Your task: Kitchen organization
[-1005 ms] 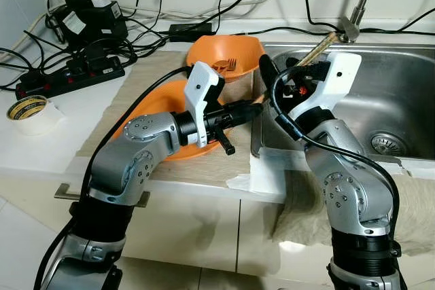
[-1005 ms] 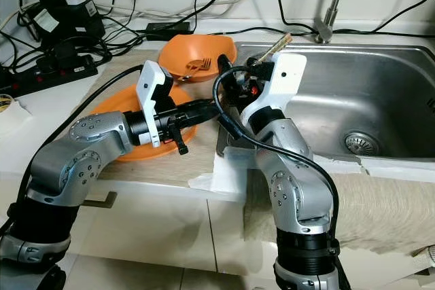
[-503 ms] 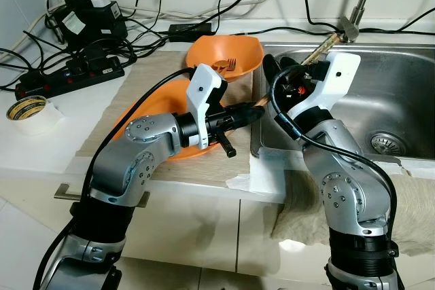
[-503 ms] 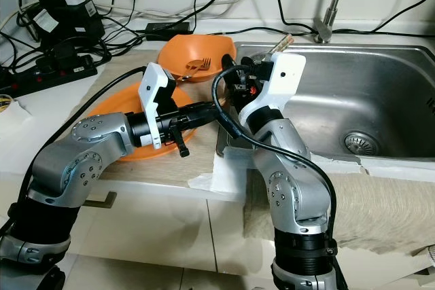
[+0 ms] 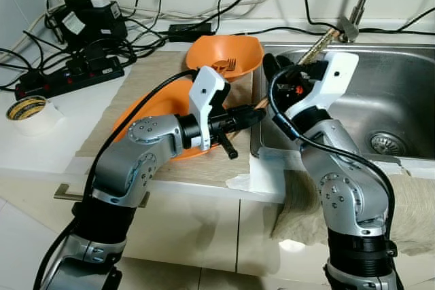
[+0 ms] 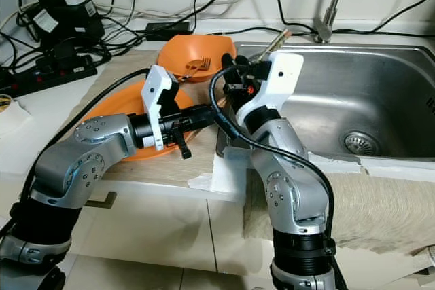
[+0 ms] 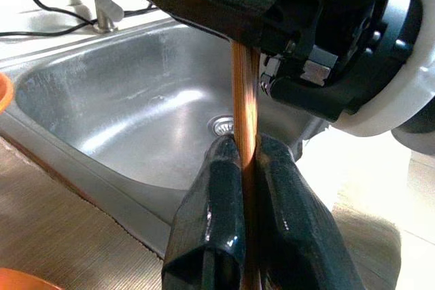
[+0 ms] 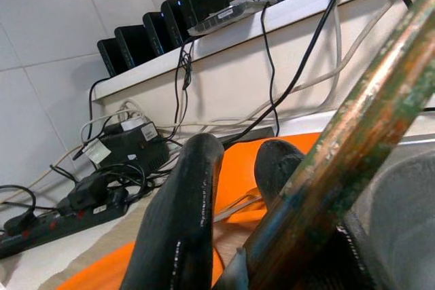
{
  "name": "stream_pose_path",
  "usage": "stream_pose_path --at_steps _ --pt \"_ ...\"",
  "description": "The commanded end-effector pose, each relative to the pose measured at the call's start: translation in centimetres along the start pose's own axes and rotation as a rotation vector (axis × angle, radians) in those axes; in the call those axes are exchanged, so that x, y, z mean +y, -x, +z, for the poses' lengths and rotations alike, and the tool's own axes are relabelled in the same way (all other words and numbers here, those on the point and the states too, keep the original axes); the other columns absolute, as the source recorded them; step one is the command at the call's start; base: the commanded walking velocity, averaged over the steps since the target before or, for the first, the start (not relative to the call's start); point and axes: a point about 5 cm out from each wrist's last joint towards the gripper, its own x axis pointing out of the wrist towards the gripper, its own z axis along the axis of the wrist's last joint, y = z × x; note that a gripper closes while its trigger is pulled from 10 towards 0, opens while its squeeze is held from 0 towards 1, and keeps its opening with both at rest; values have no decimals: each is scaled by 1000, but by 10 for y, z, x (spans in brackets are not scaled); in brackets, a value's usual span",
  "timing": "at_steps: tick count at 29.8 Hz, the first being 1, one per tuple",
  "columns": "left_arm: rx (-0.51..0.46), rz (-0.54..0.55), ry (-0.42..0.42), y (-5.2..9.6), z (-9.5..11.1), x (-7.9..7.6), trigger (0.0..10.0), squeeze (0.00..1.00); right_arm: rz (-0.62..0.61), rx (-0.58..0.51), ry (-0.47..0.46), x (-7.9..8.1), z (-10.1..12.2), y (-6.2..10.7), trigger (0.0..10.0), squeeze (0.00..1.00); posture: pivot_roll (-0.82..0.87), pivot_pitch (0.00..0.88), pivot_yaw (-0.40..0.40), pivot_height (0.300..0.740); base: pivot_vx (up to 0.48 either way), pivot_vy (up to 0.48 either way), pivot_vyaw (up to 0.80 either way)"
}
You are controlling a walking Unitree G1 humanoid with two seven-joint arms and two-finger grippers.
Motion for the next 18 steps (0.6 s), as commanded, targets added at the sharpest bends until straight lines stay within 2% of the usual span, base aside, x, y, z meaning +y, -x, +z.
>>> stream_pose_path --at_steps 1,9,10,11,12,14,15,16,18 --pt "-1 35 -51 5 8 5 10000 0 -97 53 32 -17 -9 4 0 0 -9 0 75 736 0 0 0" --pt "13 47 -51 5 7 7 10000 0 -99 53 34 -17 -10 4 0 0 -9 0 75 736 0 0 0" --pt "13 49 -54 5 8 7 10000 161 -99 53 35 -17 -10 4 0 0 -10 0 76 736 0 0 0" --pt "14 50 -55 5 8 7 10000 408 -99 53 35 -17 -10 4 0 0 -10 0 76 736 0 0 0" --pt "14 51 -55 4 8 7 10000 510 -99 52 36 -17 -10 4 0 0 -10 0 76 736 0 0 0" --pt "13 52 -56 4 8 8 10000 929 -99 50 36 -17 -10 4 0 0 -11 0 76 736 0 0 0" --pt "13 52 -56 4 8 8 10000 929 -99 50 36 -17 -10 4 0 0 -11 0 76 736 0 0 0" --pt "12 53 -56 4 8 8 10000 1000 -99 48 36 -17 -9 4 0 0 -11 0 76 736 0 0 0" --pt "11 56 -59 4 9 8 10000 1000 -98 42 35 -16 -8 3 0 0 -12 0 76 736 0 0 0"
